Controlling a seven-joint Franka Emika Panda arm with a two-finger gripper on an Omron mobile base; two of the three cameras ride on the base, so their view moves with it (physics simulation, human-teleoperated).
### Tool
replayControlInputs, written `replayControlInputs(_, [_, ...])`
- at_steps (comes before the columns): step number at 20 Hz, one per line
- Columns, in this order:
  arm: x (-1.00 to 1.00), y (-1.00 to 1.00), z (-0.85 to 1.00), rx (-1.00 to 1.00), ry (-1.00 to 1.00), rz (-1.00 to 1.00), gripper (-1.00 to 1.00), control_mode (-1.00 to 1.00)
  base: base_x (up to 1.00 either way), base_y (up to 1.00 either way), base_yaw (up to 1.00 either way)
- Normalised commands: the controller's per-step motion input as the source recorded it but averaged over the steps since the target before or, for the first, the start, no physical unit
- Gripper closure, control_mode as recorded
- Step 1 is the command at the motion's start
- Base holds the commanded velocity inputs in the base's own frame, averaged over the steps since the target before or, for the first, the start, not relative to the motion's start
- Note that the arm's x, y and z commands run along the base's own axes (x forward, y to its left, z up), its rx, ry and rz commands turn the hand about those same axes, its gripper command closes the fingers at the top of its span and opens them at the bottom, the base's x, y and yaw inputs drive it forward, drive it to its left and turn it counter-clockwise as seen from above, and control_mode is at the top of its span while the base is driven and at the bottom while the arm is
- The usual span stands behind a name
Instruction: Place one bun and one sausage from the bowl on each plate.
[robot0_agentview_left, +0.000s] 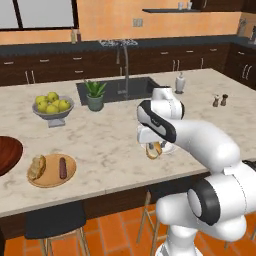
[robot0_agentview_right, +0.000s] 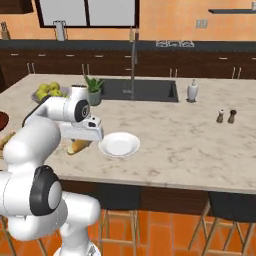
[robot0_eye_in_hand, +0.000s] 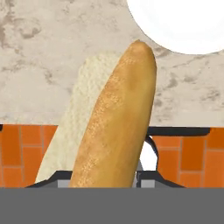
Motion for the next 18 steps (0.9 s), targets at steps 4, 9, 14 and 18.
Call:
replayControlInputs(4, [0.00, 0.00, 0.00, 0.00, 0.00, 0.00, 1.00, 1.00, 0.13, -1.00, 0.00])
replayControlInputs(9, [0.00, 0.00, 0.00, 0.00, 0.00, 0.00, 1.00, 1.00, 0.14, -0.64, 0.00])
replayControlInputs(14, [0.00, 0.00, 0.00, 0.00, 0.00, 0.00, 1.00, 1.00, 0.05, 0.45, 0.00])
replayControlInputs(18, [0.00, 0.00, 0.00, 0.00, 0.00, 0.00, 1.00, 1.00, 0.22, 0.46, 0.02])
